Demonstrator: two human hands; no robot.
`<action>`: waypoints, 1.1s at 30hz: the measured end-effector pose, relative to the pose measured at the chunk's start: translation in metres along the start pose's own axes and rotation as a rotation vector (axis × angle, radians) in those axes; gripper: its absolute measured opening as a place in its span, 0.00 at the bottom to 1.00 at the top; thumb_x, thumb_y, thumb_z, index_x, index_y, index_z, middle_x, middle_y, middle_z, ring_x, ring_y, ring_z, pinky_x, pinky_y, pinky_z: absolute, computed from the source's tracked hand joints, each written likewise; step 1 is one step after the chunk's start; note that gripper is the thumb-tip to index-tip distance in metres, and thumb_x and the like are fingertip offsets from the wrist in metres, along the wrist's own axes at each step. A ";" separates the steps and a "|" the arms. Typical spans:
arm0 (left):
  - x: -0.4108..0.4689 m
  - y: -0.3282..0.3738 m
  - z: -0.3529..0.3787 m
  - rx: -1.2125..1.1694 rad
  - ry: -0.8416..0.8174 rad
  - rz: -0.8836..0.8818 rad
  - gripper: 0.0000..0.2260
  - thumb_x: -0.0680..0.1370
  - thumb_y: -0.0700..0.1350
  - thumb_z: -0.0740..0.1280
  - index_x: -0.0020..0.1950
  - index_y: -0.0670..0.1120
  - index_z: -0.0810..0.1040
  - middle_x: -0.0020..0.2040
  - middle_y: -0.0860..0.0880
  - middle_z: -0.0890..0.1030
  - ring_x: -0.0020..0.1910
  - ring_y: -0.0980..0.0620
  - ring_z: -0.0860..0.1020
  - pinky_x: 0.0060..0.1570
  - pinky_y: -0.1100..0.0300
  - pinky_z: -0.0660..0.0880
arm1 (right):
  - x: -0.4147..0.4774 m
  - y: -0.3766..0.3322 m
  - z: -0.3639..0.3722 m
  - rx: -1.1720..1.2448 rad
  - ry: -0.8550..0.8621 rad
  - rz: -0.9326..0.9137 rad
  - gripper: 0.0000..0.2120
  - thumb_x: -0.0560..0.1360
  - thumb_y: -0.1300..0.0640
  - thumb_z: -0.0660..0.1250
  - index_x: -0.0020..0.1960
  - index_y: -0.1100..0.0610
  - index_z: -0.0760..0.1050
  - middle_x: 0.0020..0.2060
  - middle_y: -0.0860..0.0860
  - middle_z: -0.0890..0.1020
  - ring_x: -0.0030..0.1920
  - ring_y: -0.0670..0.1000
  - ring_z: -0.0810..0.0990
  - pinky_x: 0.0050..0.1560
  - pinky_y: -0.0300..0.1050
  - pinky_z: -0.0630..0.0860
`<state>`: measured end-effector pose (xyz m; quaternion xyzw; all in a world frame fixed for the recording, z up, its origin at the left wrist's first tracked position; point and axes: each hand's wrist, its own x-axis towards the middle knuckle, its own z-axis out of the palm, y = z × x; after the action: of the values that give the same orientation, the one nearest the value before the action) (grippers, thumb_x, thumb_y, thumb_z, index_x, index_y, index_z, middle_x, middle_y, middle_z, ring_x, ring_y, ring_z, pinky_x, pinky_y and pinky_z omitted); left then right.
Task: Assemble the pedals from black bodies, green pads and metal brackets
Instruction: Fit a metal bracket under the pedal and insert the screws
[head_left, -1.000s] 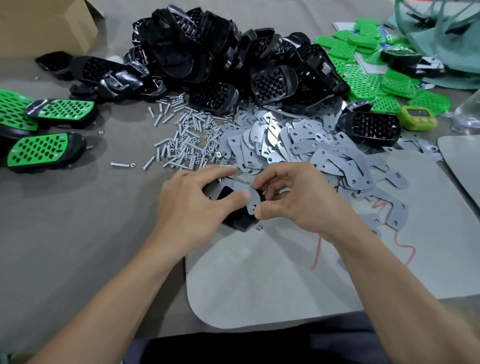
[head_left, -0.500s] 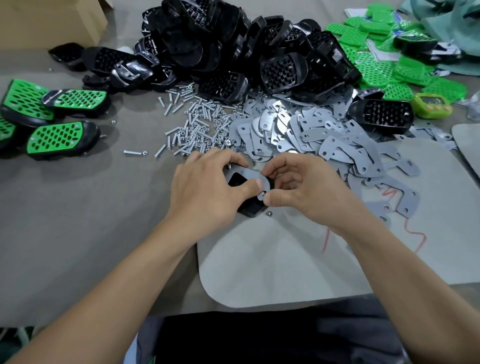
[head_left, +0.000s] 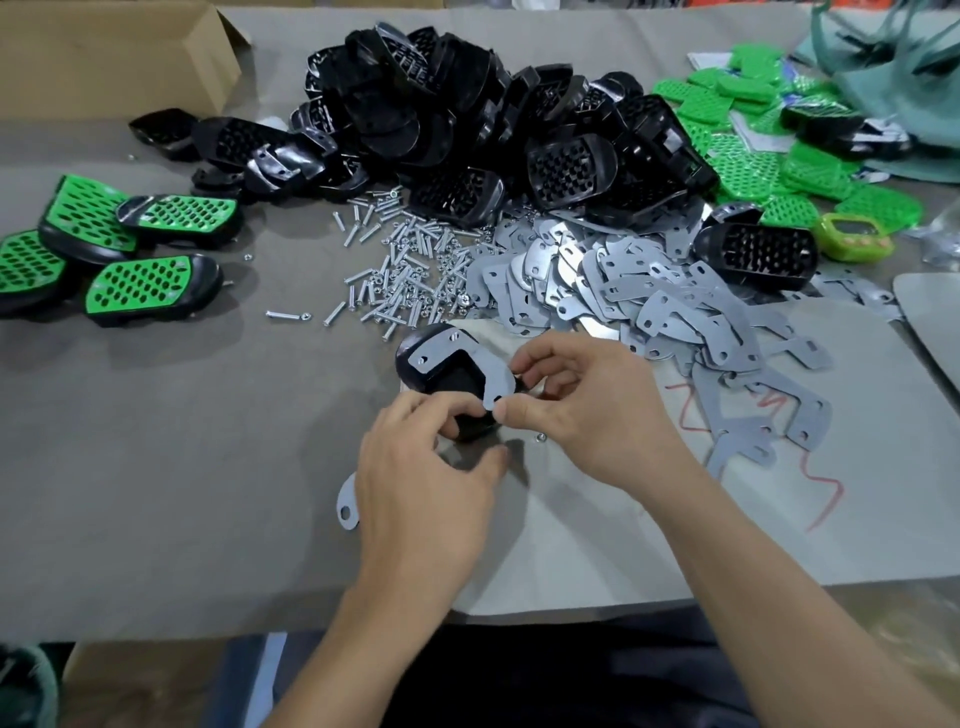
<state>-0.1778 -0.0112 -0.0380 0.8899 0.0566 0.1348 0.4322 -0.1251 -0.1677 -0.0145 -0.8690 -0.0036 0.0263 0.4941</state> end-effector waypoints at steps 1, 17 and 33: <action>0.002 0.000 0.001 -0.011 0.023 -0.045 0.13 0.66 0.47 0.82 0.45 0.60 0.83 0.38 0.59 0.73 0.40 0.57 0.73 0.40 0.57 0.69 | -0.001 -0.002 0.003 -0.024 0.017 0.003 0.15 0.61 0.47 0.84 0.42 0.45 0.82 0.38 0.43 0.83 0.34 0.43 0.77 0.43 0.45 0.79; 0.010 -0.002 -0.005 -0.006 -0.027 -0.195 0.10 0.68 0.52 0.80 0.37 0.59 0.80 0.31 0.61 0.77 0.32 0.59 0.76 0.32 0.68 0.67 | -0.005 0.001 0.013 -0.012 0.091 0.024 0.16 0.60 0.51 0.84 0.42 0.44 0.80 0.37 0.40 0.82 0.31 0.43 0.76 0.43 0.48 0.80; 0.044 -0.019 -0.041 -0.120 0.198 -0.203 0.08 0.68 0.61 0.72 0.44 0.62 0.80 0.34 0.62 0.80 0.32 0.61 0.77 0.37 0.58 0.72 | -0.007 -0.005 0.003 -0.067 -0.017 0.016 0.16 0.69 0.59 0.76 0.52 0.42 0.82 0.45 0.39 0.84 0.36 0.43 0.78 0.41 0.39 0.76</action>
<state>-0.1468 0.0409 -0.0206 0.8345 0.1804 0.1809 0.4882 -0.1325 -0.1632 -0.0116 -0.8848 -0.0015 0.0374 0.4644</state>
